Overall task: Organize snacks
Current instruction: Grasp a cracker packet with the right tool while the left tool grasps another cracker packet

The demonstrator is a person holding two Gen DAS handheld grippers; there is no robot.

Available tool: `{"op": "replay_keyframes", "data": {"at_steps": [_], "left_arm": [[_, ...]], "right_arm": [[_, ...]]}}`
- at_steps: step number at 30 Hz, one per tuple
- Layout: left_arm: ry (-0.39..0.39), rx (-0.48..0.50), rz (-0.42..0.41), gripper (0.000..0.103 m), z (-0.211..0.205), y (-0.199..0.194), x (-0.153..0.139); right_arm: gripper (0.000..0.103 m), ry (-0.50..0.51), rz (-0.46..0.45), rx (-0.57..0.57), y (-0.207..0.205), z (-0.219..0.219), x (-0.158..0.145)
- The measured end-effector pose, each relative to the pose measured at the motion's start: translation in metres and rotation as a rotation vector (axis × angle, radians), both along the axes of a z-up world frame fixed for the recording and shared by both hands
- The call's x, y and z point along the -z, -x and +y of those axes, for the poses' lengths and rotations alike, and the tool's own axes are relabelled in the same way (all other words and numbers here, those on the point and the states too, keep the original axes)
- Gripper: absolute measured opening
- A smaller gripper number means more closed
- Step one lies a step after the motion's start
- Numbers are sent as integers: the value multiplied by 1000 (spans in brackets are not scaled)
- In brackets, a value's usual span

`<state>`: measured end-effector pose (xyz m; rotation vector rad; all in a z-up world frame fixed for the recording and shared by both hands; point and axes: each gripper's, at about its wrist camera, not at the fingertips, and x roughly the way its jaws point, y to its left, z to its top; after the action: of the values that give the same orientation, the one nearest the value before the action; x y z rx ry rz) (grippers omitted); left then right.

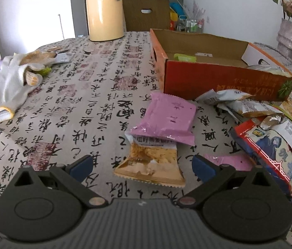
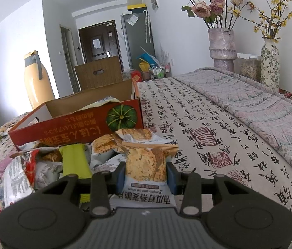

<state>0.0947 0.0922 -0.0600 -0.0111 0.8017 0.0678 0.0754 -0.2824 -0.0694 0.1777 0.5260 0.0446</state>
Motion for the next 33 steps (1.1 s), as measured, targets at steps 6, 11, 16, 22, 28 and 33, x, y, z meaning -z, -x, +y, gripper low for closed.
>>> {"op": "replay_keyframes", "data": {"at_steps": [6, 11, 16, 22, 28, 33], "left_arm": [[-18, -20, 31, 103, 0, -9, 5], [-22, -17, 15, 99, -2, -10, 2], [3, -11, 16, 78, -2, -9, 2], [3, 9, 5, 58, -8, -4, 0], [17, -1, -11, 55, -9, 10, 0], [34, 5, -29, 39, -8, 24, -4]], "right_arm": [[40, 2, -3, -5, 1, 2, 0], [40, 3, 2, -10, 2, 5, 1], [40, 2, -3, -22, 5, 9, 0], [40, 0, -7, -23, 8, 9, -2], [40, -5, -11, -29, 13, 9, -3], [40, -5, -19, -40, 17, 12, -6]]}}
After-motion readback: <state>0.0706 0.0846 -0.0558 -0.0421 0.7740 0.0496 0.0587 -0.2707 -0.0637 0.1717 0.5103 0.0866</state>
